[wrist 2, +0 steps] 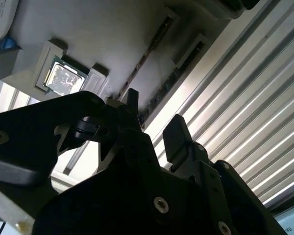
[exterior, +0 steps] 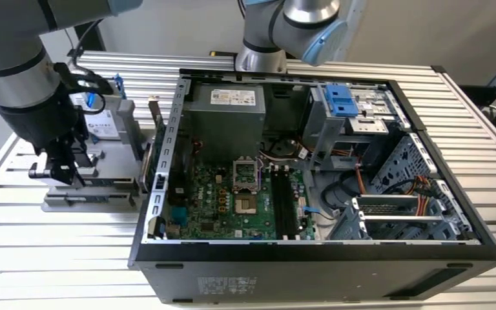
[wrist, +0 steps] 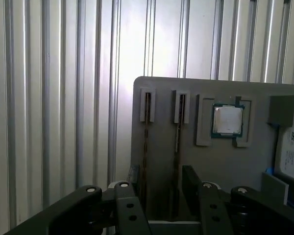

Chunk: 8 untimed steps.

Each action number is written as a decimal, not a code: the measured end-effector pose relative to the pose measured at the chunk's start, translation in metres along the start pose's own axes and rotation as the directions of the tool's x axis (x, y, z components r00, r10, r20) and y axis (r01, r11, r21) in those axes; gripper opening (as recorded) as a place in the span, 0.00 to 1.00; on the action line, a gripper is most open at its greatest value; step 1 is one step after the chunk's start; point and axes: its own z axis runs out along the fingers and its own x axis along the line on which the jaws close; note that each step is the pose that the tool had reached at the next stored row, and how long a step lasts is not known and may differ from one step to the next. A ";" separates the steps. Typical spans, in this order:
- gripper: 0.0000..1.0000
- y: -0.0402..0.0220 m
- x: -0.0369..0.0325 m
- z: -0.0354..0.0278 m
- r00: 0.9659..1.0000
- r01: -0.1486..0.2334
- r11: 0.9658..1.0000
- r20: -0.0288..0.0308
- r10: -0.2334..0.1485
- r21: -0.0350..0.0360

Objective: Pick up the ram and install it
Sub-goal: 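Pick up the ram and move it above insertion slot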

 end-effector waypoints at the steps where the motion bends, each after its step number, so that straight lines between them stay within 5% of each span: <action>1: 1.00 0.0000 0.0005 0.0018 1.000 0.000 1.000 0.000 0.000 0.000; 8: 1.00 0.0000 0.0043 0.0142 1.000 -0.002 1.000 0.000 0.002 0.000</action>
